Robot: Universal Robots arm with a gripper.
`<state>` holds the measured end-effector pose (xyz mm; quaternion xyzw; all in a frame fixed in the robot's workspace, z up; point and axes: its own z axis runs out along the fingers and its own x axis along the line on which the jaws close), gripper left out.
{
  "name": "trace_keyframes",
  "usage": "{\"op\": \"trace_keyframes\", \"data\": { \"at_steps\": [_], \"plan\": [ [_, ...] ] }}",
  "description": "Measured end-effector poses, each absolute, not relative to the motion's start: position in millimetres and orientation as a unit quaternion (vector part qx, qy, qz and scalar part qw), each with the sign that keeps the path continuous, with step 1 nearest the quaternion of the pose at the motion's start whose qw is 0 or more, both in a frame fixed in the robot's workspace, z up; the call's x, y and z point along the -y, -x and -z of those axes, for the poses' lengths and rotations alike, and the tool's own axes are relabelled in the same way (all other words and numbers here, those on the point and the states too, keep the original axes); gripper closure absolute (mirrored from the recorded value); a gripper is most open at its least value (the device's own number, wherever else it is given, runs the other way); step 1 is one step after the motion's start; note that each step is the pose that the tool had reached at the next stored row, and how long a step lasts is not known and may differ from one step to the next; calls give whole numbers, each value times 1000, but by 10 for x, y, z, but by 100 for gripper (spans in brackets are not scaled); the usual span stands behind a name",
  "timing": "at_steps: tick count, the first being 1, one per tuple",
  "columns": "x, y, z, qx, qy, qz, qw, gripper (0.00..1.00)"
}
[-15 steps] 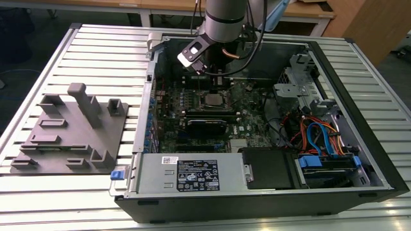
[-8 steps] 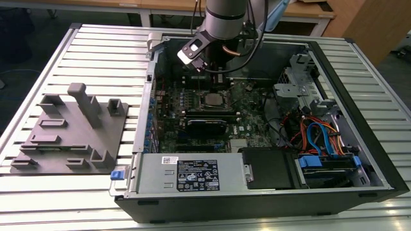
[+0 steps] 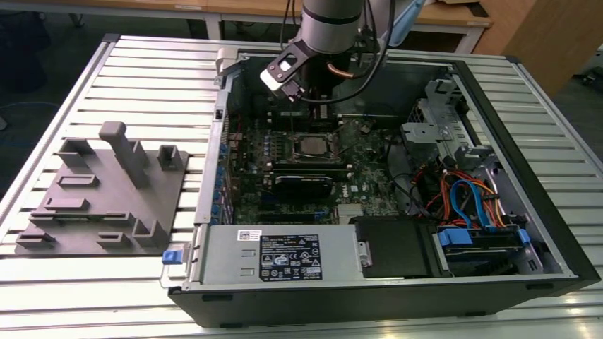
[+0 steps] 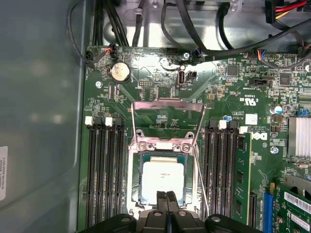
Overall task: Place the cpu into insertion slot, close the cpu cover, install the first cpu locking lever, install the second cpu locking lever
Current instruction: 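Close the cpu cover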
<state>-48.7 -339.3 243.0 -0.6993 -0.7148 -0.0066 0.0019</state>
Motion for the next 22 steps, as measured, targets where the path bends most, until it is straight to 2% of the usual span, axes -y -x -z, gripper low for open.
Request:
{"op": "trace_keyframes", "data": {
  "at_steps": [22],
  "plan": [
    [3394,443,-2434,715,699,6,2,90]
  ]
}}
